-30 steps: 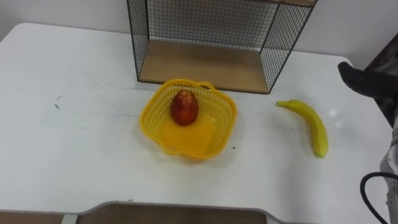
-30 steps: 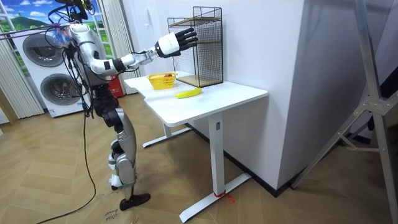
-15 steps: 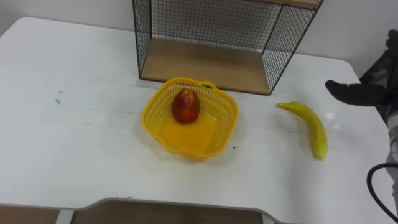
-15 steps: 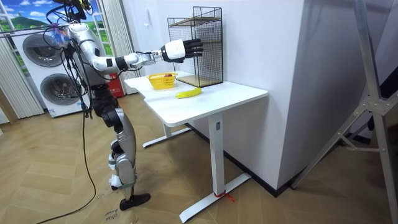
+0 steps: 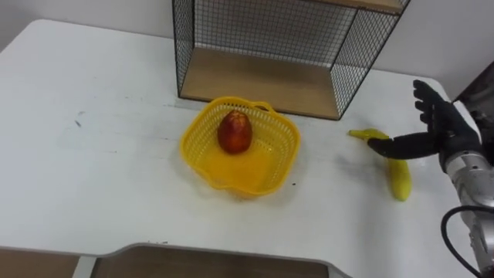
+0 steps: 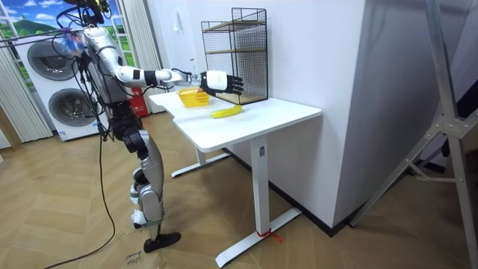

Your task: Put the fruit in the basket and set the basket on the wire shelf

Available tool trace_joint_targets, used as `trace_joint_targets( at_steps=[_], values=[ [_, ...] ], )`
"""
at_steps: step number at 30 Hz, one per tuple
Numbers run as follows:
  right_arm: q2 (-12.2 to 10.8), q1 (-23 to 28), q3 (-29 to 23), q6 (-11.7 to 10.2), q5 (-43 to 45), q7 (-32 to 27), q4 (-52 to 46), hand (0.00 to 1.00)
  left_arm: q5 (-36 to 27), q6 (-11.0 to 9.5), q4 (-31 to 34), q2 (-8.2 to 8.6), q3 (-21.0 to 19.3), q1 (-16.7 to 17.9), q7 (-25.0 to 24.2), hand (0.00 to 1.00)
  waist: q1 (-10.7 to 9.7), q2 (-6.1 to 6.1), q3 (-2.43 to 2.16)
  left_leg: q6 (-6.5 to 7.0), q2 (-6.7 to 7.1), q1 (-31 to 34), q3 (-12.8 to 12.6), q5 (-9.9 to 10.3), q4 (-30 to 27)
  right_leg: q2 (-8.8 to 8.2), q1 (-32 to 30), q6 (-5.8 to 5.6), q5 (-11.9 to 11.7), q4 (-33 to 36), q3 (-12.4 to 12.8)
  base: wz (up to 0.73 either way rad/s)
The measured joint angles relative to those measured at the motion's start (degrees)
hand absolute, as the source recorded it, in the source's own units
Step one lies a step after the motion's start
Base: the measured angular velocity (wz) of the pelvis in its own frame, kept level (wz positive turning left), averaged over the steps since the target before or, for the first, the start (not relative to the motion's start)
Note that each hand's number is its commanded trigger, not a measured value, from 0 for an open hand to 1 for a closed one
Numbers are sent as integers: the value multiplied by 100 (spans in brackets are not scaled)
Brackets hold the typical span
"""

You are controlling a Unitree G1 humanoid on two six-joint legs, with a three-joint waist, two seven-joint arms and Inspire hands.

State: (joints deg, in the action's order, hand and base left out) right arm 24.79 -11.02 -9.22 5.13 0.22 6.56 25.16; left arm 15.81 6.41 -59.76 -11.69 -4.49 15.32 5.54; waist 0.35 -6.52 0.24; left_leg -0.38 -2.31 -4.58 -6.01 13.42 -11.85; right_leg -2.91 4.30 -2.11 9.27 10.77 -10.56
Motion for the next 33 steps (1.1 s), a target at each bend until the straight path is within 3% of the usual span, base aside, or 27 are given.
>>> trace_joint_targets(
  at_steps=[12, 14, 20, 33],
  values=[
    [19, -121, -80, 132, 158, 776, 567, 0, -1, 118, 29, -8, -259, -2, -243, 0, 12, -38, -21, -1, 1, -2, 106, -5, -82, -6, 78, 5, -3, -5, -108, 4],
    [19, -121, -82, 249, 277, 887, 679, 0, 0, 137, 26, -9, -259, 12, -253, 0, 13, -41, -22, -1, 1, 6, 123, -5, -87, -6, 79, 8, -5, -2, -112, 0],
    [24, -121, -90, 258, 504, 998, 922, 0, 0, 240, 29, -13, -260, 14, -378, 0, 8, -39, -24, -1, 1, 19, 145, -5, -83, -5, 67, 8, -5, -4, -127, 0],
    [134, -122, -91, 298, 1086, 1419, 1254, 0, -6, 239, 69, -42, -258, -11, -506, 0, 19, -56, -27, -1, 4, -9, 198, -5, -137, -6, 156, 8, -5, -6, -138, 2]
  ],
)
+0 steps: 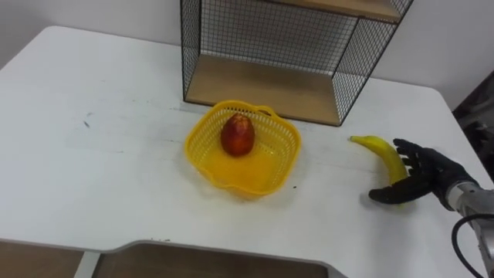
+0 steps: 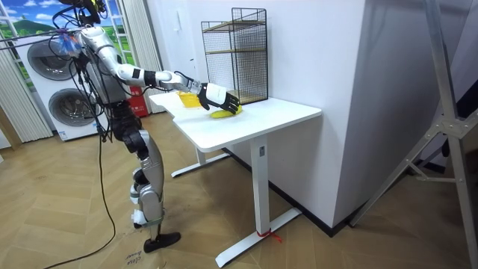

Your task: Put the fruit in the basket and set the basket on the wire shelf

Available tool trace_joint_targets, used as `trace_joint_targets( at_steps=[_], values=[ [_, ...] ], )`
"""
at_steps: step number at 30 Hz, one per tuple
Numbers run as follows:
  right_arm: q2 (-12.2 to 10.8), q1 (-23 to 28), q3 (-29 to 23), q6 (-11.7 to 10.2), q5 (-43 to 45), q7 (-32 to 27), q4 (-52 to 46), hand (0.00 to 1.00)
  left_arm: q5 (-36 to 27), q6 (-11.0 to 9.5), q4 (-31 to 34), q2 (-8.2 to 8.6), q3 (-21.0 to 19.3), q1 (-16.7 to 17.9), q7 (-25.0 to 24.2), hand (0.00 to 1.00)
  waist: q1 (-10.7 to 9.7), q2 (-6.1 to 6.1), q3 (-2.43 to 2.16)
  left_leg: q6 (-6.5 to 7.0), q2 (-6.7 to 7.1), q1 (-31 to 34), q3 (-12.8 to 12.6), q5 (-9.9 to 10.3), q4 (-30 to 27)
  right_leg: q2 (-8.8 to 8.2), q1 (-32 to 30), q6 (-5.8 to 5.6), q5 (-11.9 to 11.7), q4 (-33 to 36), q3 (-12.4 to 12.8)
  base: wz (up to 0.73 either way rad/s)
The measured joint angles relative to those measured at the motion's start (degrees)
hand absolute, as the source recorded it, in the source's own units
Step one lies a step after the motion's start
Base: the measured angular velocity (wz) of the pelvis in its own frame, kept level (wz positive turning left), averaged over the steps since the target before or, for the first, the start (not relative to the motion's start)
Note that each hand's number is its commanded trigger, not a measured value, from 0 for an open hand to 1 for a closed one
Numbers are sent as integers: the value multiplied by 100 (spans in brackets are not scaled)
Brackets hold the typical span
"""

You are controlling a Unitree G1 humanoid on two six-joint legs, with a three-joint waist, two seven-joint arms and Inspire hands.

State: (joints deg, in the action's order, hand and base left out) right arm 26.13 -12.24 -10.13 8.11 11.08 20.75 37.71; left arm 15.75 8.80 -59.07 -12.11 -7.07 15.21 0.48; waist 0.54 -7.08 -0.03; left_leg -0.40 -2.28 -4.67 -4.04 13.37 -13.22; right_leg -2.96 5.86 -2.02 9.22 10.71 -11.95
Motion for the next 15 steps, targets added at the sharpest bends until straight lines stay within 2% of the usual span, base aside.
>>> trace_joint_targets(
  at_steps=[6, 11, 15],
  values=[
    [2, -90, -3, -9, 47, 22, 345, 0, -10, -22, -65, -27, 55, -46, 1, 0, 47, -33, 17, -11, 2, 8, 9, -7, 0, 4, 13, 18, 11, -7, 20, 0],
    [2, -146, -2, -37, 51, -24, 623, 0, -24, -24, -113, -35, 54, -66, 3, 0, 155, -122, 26, -11, 8, 8, 31, -6, -29, 5, 31, 20, 11, -18, 14, 1],
    [2, -216, -1, -67, 44, -88, 755, 0, -31, -25, -254, -43, 55, -72, 9, 0, 137, -115, 30, -12, 8, 3, 85, -6, -38, 6, 64, 23, 8, -16, -29, 6]
  ],
)
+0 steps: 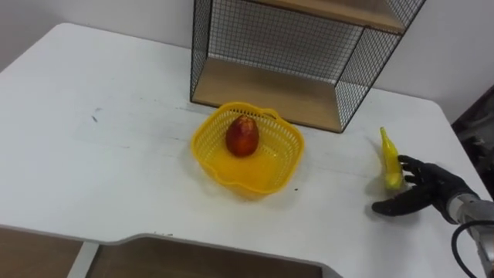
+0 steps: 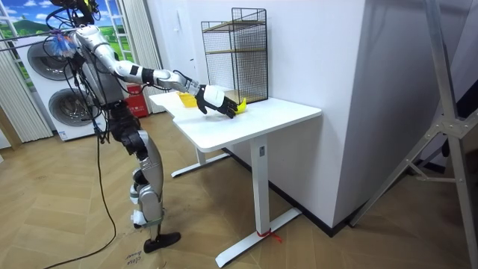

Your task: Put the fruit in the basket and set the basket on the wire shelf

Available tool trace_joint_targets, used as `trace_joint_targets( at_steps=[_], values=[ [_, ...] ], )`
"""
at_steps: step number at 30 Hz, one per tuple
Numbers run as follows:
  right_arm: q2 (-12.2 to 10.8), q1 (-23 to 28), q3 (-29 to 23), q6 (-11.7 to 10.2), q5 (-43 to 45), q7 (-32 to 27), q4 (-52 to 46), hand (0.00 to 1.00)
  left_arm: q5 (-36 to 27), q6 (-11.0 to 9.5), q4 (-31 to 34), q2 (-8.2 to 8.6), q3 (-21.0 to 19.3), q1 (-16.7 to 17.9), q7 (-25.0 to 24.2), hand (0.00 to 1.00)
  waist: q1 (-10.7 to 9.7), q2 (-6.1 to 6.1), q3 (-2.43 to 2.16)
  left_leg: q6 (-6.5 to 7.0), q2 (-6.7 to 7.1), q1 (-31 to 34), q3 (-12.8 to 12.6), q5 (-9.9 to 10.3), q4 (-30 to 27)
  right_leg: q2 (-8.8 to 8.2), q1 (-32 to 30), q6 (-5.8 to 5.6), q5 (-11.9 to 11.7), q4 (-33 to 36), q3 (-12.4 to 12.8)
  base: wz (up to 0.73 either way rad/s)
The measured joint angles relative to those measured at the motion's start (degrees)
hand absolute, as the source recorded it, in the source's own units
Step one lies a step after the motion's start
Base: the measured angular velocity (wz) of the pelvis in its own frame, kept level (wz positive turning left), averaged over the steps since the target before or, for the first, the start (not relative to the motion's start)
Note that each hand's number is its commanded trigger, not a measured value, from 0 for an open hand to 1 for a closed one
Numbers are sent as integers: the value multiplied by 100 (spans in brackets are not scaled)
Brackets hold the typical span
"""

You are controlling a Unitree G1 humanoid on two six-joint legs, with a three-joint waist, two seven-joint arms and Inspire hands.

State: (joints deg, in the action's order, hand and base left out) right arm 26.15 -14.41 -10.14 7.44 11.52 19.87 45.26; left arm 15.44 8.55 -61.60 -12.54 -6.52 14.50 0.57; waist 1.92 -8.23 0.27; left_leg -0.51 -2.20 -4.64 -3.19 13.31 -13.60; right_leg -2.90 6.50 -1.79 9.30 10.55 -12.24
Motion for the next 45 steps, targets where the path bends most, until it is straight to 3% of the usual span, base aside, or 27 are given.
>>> trace_joint_targets(
  at_steps=[9, 16, 45],
  values=[
    [-1, -32, 17, -146, 3, -269, 325, 0, -1, 12, -6, 0, 8, -23, 35, 0, 38, 96, -2, -4, -7, 11, 31, 2, -73, 4, 54, 23, -16, 8, -52, 2],
    [-1, -34, 15, -194, 7, -481, 367, 0, 27, 49, -24, 12, -4, -41, 35, 0, 80, 223, -37, -11, -7, 12, 34, -5, -99, 4, 57, 34, -32, 19, -51, 0],
    [-1, -264, 220, -233, 6, -822, 766, 0, 27, 101, -31, 13, 7, -160, 34, 0, 177, 161, -28, -14, -2, 10, 33, -10, -91, 13, 68, 29, -34, -70, -41, 0]
  ],
)
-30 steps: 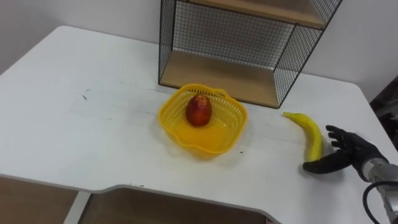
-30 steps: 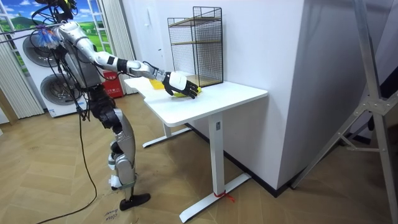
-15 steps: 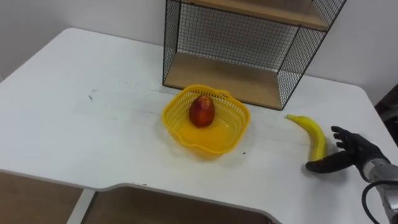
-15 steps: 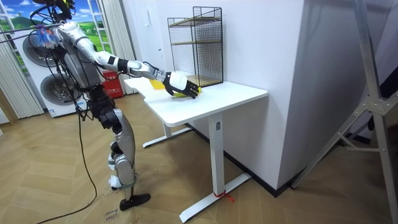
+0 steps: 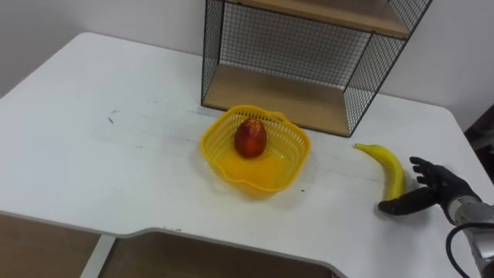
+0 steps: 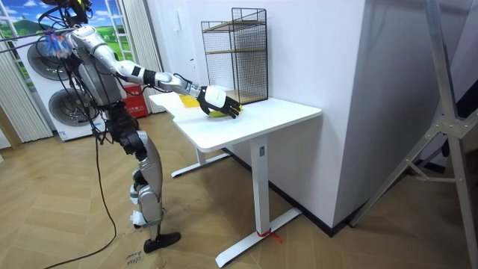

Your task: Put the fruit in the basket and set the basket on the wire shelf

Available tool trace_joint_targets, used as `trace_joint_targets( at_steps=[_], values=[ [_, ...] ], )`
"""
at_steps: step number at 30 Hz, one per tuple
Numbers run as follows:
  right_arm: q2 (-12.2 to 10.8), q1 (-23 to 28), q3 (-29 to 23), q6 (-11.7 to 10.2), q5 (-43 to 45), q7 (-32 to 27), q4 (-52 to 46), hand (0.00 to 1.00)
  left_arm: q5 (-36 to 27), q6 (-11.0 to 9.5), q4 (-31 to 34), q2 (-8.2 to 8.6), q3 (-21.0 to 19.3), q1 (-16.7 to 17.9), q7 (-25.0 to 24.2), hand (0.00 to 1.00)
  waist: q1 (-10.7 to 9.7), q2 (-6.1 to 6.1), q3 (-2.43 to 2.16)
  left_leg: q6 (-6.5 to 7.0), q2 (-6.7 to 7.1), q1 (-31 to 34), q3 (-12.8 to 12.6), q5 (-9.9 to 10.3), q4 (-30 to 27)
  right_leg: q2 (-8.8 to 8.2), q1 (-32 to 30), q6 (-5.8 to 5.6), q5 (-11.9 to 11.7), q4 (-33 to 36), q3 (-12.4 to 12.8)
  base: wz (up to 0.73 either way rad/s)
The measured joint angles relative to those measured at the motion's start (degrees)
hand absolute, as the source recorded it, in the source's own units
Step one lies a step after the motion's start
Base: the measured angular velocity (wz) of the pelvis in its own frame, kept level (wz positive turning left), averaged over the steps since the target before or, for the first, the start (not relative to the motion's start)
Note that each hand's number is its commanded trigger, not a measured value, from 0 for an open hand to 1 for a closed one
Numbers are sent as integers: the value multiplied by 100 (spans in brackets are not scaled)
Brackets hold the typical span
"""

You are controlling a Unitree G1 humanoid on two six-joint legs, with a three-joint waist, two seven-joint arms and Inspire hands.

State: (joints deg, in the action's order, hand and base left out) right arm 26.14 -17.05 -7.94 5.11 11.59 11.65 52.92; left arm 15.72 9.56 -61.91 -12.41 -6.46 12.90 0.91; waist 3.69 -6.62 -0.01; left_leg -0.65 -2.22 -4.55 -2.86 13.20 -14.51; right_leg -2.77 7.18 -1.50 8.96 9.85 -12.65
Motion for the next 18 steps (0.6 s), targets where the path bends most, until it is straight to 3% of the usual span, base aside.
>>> trace_joint_targets(
  at_steps=[12, 18],
  values=[
    [0, -43, 110, 5, -42, -31, -2, 0, -1, 16, 0, -11, 92, -15, 0, 0, 24, 18, 4, 0, 0, -4, -5, -1, 23, 1, -16, 0, 0, 0, 4, 0],
    [0, -142, 151, 144, -38, -50, 9, 0, 4, 19, -2, -13, 110, 4, 0, 0, 38, 8, 8, -1, 0, -5, -8, -2, 39, 4, 9, 0, 0, -11, 7, 0]
  ],
)
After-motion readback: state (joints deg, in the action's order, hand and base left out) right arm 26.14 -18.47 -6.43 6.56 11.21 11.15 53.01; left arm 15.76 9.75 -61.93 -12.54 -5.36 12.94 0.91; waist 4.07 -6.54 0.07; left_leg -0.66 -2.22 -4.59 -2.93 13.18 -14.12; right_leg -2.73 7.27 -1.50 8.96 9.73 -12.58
